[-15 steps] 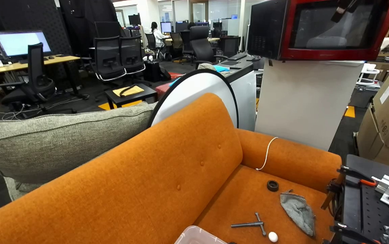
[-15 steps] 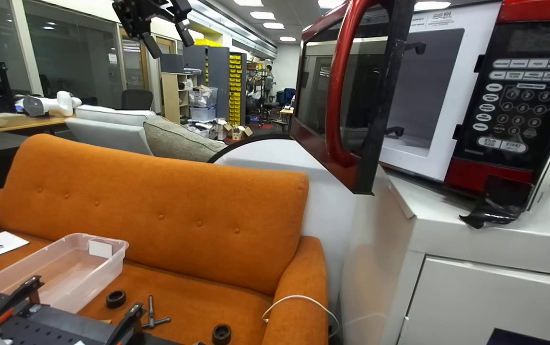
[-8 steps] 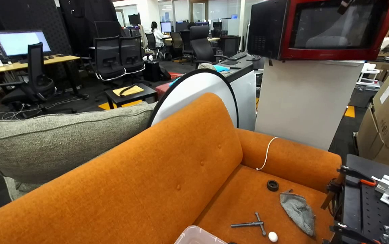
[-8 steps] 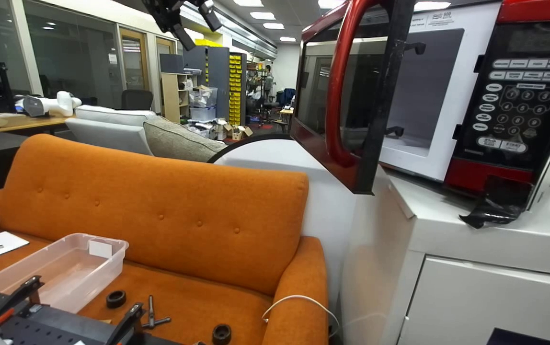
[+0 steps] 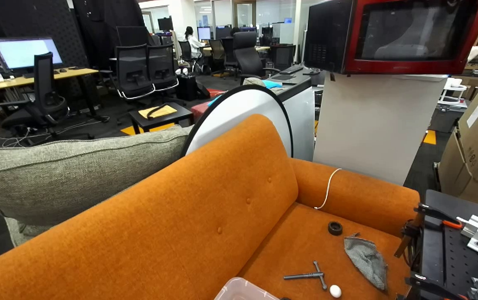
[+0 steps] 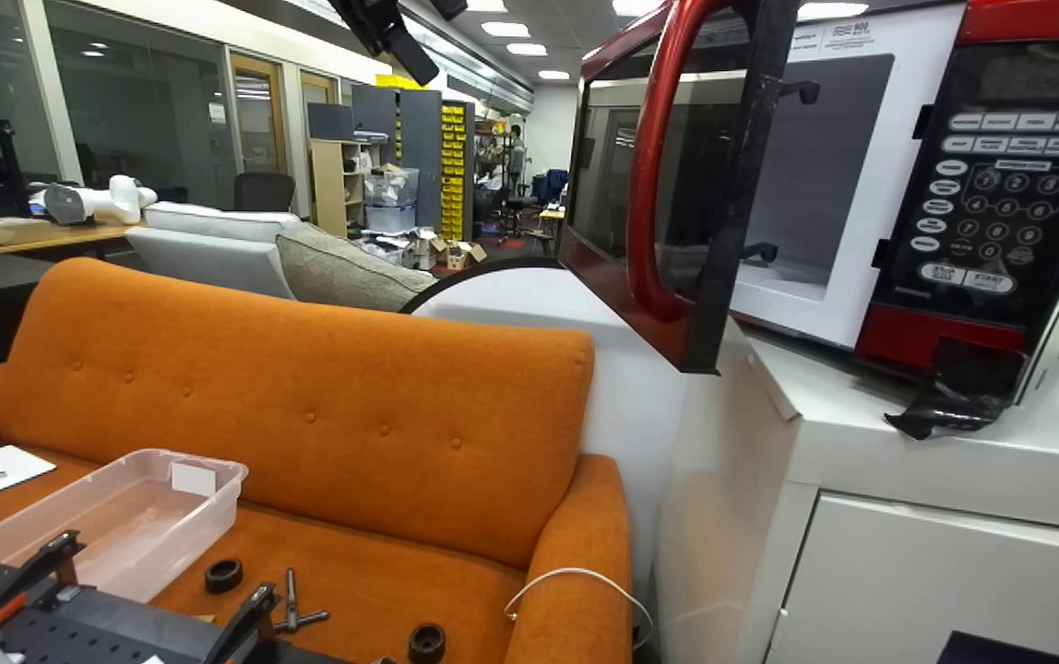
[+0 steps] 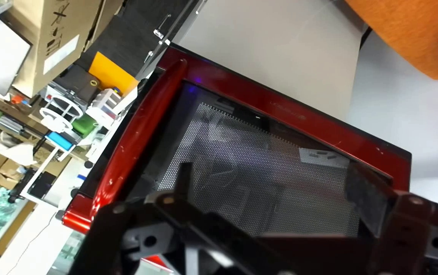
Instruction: Close the microwave door
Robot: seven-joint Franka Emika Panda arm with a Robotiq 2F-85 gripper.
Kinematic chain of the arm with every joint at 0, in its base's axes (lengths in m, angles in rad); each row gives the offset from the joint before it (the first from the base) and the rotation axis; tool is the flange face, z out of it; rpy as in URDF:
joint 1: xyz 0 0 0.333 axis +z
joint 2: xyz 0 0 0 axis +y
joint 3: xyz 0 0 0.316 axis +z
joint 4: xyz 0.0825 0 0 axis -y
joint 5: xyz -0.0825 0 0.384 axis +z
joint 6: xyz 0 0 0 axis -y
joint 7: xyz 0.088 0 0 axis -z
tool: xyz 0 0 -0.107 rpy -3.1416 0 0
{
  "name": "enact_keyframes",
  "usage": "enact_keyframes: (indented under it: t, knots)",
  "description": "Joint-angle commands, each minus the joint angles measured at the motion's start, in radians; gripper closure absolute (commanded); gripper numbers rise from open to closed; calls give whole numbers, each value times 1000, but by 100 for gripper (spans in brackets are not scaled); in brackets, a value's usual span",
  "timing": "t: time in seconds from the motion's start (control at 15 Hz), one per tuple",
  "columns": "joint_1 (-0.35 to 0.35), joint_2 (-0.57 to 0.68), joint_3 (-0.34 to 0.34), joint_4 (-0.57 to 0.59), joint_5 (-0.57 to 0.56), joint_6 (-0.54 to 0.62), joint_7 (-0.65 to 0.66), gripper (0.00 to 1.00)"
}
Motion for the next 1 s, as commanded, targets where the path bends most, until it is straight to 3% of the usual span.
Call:
enact_keyframes:
  t: [0.0, 0.6, 0.93]
  knots:
    - [16, -2, -8, 1, -12, -8, 12, 0]
    - [-7, -30, -26, -18, -66, 52, 28, 0]
    - [-32, -57, -124, -45, -184, 125, 63, 0]
